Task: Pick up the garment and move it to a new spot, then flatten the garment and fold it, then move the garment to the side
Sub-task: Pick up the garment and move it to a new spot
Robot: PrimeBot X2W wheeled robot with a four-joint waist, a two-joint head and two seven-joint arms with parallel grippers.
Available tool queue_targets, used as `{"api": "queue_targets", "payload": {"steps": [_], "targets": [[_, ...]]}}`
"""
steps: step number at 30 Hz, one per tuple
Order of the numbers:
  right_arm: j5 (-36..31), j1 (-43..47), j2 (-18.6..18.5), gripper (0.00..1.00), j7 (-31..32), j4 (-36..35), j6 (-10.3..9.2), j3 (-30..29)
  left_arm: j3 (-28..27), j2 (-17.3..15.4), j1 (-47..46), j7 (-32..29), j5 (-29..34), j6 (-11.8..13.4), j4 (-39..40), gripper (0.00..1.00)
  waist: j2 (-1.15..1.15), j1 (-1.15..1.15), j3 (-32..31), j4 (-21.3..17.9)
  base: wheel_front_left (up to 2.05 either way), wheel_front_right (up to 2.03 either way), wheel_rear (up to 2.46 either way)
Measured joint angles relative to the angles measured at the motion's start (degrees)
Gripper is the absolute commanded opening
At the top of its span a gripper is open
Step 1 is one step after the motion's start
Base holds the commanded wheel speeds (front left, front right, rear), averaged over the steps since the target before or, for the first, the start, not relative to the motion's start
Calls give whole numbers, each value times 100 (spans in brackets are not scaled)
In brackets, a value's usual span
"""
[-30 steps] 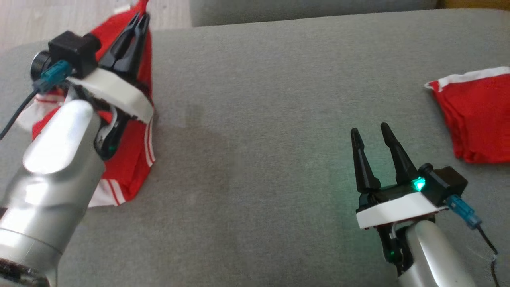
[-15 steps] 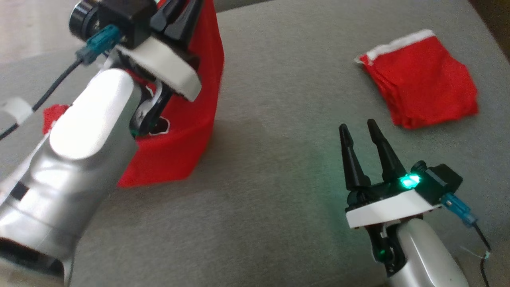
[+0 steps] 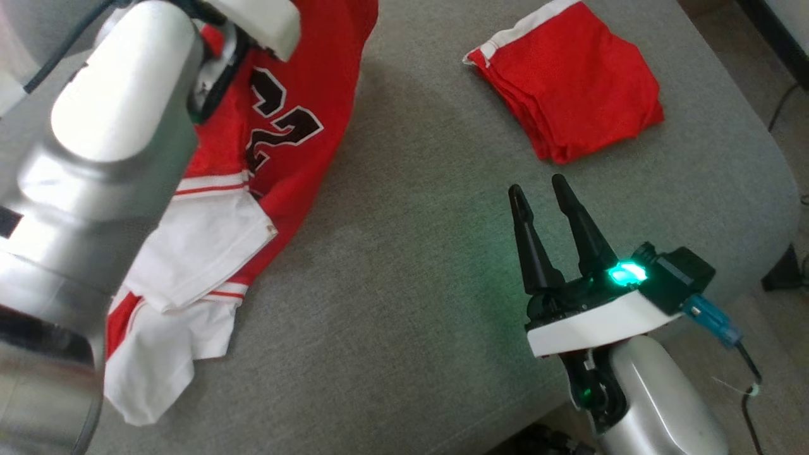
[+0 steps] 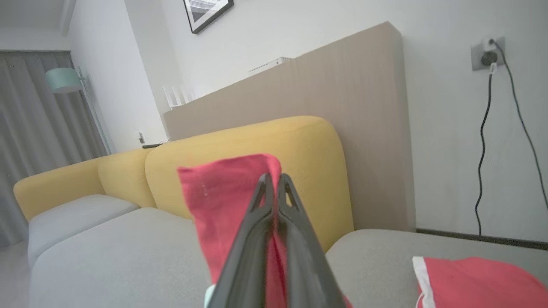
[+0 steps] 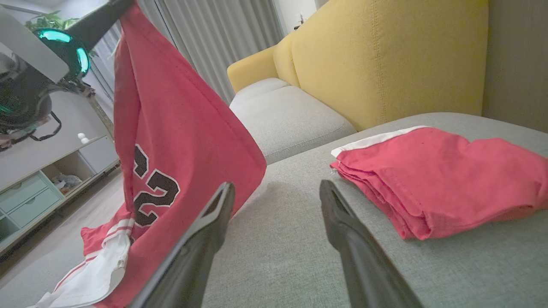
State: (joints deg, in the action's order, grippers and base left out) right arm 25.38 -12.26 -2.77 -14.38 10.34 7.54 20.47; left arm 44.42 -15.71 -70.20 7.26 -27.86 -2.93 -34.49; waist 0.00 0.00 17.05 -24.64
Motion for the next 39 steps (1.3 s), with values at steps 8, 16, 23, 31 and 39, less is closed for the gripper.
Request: {"api": "queue_targets", "payload": {"steps": [8,16,23,31,39], "targets": [[-9,-3,0,100,0,-31,0,-10,159,-115,77,263,215,91,-1439,100,0,0,78,148,0,0,0],[-296,6,-1,100,0,49,0,-308,-200,-47,461,672,-126,148,-1507,100,0,0,-73,713,0,0,0],[-569,209,0,100,-1,190,0,-677,-731,-282,1652,721,-293,446,-595,100,0,-1,-398,1346,0,0,0],[-683,521,1,100,-1,276,0,-873,-1362,-446,4098,721,-423,971,864,100,0,-1,-835,1864,0,0,0],[-733,714,1,100,0,313,0,-923,-1596,-286,5474,720,-350,1199,1546,100,0,-2,-1038,2018,0,0,0]]}}
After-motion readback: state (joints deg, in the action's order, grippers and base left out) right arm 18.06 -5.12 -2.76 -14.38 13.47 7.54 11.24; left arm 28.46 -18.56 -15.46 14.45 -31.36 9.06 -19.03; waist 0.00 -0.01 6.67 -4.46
